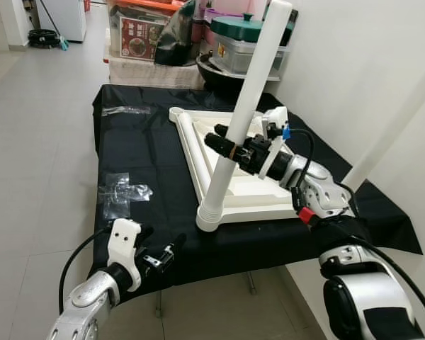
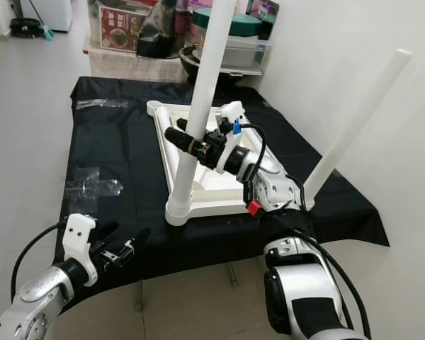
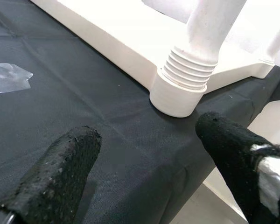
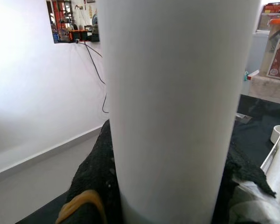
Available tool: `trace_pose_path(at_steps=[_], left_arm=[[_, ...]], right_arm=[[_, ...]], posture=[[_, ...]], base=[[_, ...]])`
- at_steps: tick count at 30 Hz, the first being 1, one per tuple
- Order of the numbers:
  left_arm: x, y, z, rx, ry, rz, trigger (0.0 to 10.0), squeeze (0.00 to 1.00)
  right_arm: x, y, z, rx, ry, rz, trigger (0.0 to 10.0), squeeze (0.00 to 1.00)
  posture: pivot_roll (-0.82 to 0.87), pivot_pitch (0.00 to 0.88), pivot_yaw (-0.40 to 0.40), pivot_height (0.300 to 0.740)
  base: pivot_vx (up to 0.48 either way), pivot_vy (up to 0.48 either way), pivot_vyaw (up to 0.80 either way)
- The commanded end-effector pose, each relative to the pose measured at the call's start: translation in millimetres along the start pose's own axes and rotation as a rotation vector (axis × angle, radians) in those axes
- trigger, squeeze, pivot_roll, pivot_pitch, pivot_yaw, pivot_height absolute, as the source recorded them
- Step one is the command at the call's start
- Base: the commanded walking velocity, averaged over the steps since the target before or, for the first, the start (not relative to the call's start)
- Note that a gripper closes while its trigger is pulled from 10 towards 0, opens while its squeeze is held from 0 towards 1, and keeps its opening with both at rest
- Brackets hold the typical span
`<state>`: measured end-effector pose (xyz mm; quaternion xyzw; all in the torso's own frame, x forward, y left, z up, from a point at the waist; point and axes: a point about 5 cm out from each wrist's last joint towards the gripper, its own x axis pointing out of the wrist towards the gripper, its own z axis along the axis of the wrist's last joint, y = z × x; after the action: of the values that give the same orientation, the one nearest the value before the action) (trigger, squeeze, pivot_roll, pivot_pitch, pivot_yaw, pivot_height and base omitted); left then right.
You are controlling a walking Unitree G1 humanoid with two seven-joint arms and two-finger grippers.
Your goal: Building children table
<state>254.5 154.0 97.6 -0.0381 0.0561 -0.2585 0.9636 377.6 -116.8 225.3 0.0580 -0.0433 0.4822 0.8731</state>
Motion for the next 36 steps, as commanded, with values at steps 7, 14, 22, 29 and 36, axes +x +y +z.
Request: trace_pose_path(at_steps=[7,14,22,29,36], left_arm=[[-0.1,-6.4,-3.4,-0.018,0.013,-0.025,10.0,0.0],[-0.8,-8.2,-3.9,-0.015,0.018,-0.04,10.0,0.0],[-0.8,-6.7,-2.7,-0.01,0.019,-0.046,10.0,0.0],[0.9,-7.6,-2.7,-0.013,0.014,-0.044,10.0,0.0],[-0.9,-7.6,-4.1,-0.017,0.015,-0.036,10.0,0.0]], right_arm=[[-8.7,1.6,-79.7,0.194,0.254,-0.288,0.0,0.0],[-15.7,3.1,-103.3,0.259,0.262,-0.61,0.0,0.0],[-28.4,14.8,-112.3,0.232,0.231,-0.959,0.0,0.0],[-14.2,27.2,-95.3,0.121,0.169,-0.959,0.0,0.0],[-3.3,37.3,-87.4,0.067,0.156,-0.94,0.0,0.0]], posture=[[0.06,0.0,-0.166,0.74],[0.05,0.0,-0.159,0.74],[0.05,0.0,-0.157,0.74],[0.05,0.0,-0.163,0.74],[0.05,0.0,-0.166,0.74]], base=[[0.0,0.0,0.0],[0.0,0.0,0.0],[0.0,0.0,0.0],[0.0,0.0,0.0],[0.0,0.0,0.0]])
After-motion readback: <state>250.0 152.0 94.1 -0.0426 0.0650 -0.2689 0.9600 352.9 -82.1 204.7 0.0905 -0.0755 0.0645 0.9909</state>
